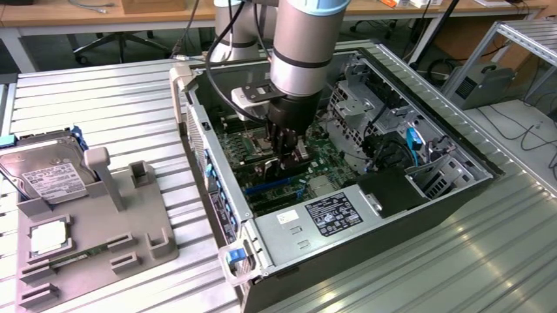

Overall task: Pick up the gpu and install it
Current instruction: 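Insert the gpu into the slot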

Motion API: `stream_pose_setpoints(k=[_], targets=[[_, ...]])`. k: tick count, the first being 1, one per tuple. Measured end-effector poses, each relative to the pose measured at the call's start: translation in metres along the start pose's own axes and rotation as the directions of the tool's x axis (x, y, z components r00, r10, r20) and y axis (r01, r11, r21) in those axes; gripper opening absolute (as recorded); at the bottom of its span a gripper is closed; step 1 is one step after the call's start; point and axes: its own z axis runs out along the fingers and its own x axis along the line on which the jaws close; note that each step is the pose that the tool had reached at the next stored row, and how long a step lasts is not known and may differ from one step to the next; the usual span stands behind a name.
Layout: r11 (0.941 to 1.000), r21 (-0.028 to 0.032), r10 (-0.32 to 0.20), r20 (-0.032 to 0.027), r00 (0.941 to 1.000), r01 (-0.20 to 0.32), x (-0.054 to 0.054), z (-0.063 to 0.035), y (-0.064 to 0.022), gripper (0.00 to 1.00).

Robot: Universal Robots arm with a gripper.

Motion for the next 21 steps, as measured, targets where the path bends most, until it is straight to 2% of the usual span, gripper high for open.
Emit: stream_pose_setpoints(k=[7,9,13,15,18,21], targets=[[1.0000,-0.0005,0.000,0.0017,1.0000,0.000,0.0000,0.0007,0.0018,0.27],[1.0000,-0.0033,0.001,0.0033,1.0000,-0.001,-0.0001,0.0009,0.0018,0.27],[0.9999,-0.0145,0.001,0.0044,1.0000,-0.001,0.0001,0.0009,0.0018,0.27],[0.9999,-0.0146,0.001,0.0064,1.0000,-0.001,0.0001,0.0015,0.0018,0.27],[0.9999,-0.0146,0.002,0.0133,0.9999,-0.001,-0.0001,0.0023,0.0018,0.27],[0.9999,-0.0150,0.002,0.0148,0.9999,-0.002,0.0000,0.0026,0.0019,0.27]])
